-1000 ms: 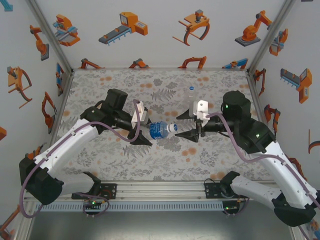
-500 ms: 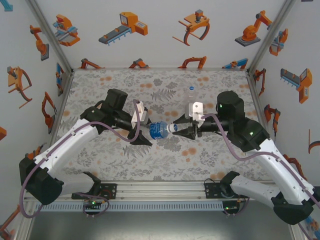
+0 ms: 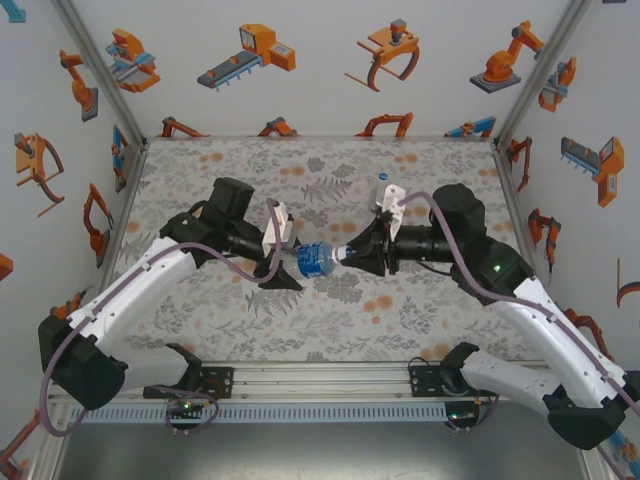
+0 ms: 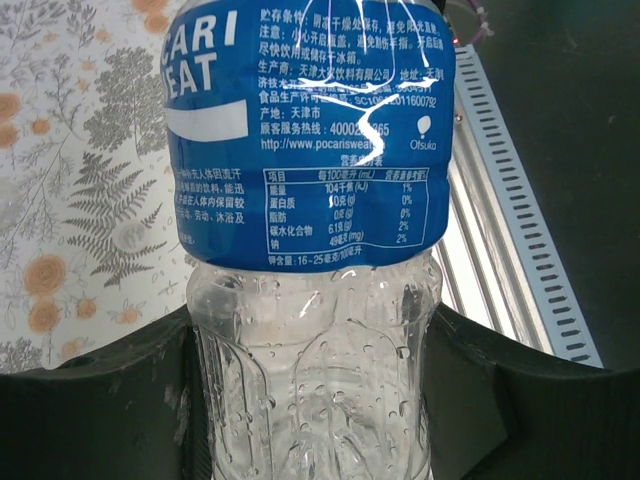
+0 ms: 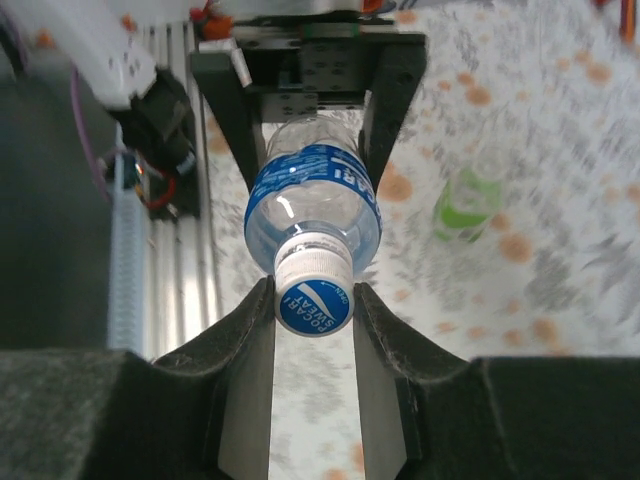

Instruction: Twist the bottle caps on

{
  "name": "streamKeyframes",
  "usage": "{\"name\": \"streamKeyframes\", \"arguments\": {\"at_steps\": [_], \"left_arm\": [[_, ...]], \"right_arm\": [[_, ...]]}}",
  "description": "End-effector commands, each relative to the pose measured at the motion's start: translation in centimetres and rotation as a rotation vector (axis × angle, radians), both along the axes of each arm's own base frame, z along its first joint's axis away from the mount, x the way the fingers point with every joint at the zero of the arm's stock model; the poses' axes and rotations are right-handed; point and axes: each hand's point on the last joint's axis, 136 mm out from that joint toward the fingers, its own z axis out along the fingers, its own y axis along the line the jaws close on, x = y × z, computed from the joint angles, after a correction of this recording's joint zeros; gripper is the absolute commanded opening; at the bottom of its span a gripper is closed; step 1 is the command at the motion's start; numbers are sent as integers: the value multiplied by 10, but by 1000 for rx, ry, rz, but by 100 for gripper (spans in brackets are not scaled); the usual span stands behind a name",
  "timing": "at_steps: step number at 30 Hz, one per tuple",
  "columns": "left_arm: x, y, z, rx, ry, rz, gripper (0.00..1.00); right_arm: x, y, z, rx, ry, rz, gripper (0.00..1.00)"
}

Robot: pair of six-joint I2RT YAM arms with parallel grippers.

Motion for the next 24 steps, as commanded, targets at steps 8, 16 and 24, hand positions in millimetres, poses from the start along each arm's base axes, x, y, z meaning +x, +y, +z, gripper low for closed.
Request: {"name": "streamKeyframes", "arguments": {"at_steps": [8,16,24], "left_arm": [[14,-4,14,-40,-74,73,0],[14,-5,14,-50,-65,66,0],[10,-5,15,-59,-63,46,0]], "right_arm": [[53,0,-50,313,1151,-528,0],[50,-9,-68,333,1323,-624,0],[49,-13,-53,256,1168,-613,22]]}}
